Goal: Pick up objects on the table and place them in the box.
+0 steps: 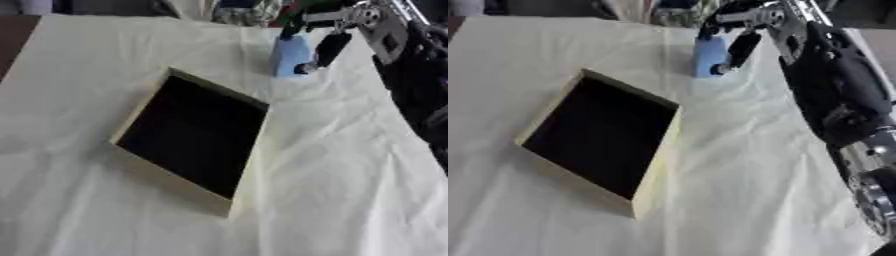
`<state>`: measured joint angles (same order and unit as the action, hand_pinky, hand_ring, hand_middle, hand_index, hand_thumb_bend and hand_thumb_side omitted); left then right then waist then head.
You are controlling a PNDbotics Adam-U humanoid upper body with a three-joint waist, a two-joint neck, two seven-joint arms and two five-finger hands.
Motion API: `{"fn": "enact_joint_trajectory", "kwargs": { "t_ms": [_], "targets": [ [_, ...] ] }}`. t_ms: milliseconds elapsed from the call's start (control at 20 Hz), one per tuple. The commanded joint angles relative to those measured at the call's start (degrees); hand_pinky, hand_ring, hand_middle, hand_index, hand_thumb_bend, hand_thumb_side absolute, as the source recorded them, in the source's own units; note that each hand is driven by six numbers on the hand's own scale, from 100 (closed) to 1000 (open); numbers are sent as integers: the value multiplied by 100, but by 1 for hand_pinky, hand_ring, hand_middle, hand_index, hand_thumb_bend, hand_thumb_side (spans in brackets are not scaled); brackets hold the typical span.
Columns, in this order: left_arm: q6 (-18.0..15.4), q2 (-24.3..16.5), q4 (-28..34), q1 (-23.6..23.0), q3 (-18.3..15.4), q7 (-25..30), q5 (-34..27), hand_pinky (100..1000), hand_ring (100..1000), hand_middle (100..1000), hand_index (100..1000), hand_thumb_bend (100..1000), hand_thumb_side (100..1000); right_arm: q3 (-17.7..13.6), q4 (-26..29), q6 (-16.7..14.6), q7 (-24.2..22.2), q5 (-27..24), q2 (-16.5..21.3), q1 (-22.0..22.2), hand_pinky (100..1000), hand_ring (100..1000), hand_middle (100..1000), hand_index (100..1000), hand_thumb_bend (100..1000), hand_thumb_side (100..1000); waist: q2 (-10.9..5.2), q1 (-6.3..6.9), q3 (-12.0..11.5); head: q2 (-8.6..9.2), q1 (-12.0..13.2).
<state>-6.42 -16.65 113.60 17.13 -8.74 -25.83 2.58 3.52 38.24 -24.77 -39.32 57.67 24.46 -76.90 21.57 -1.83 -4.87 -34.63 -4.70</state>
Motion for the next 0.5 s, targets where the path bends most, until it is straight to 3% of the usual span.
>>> {"fn": "enact_joint_trajectory", "kwargs": {
  "t_ms": [50, 250, 300, 350, 500],
  "targets": [
    [-4, -59, 99, 53, -25, 25, -18, 686, 502, 415, 715, 294, 112, -13, -48, -11, 194, 186, 34, -50, 841, 850, 660, 806, 351, 100, 1, -44, -13, 51, -14],
    [2, -48, 99, 27, -29, 38, -13, 686, 502, 415, 715, 294, 113, -52, -40, -31, 298, 186, 38, -73, 847, 856, 683, 818, 375, 102, -21, -25, -1, 8, 4],
    [7, -46, 99, 14, -32, 39, -14, 686, 503, 415, 715, 302, 113, -74, 0, -39, 305, 126, 51, -94, 849, 856, 694, 825, 313, 179, -35, -18, 7, -9, 11],
    [13, -44, 99, 1, -35, 40, -14, 686, 503, 415, 715, 294, 113, -102, 59, -43, 316, 28, 71, -120, 850, 857, 700, 828, 374, 127, -50, -12, 19, -24, 19],
    [25, -46, 99, -26, -37, 49, -12, 687, 503, 415, 715, 293, 113, -149, 266, 1, 333, -259, 155, -194, 857, 868, 741, 853, 395, 165, -91, -7, 57, -44, 35]
  ]
}}
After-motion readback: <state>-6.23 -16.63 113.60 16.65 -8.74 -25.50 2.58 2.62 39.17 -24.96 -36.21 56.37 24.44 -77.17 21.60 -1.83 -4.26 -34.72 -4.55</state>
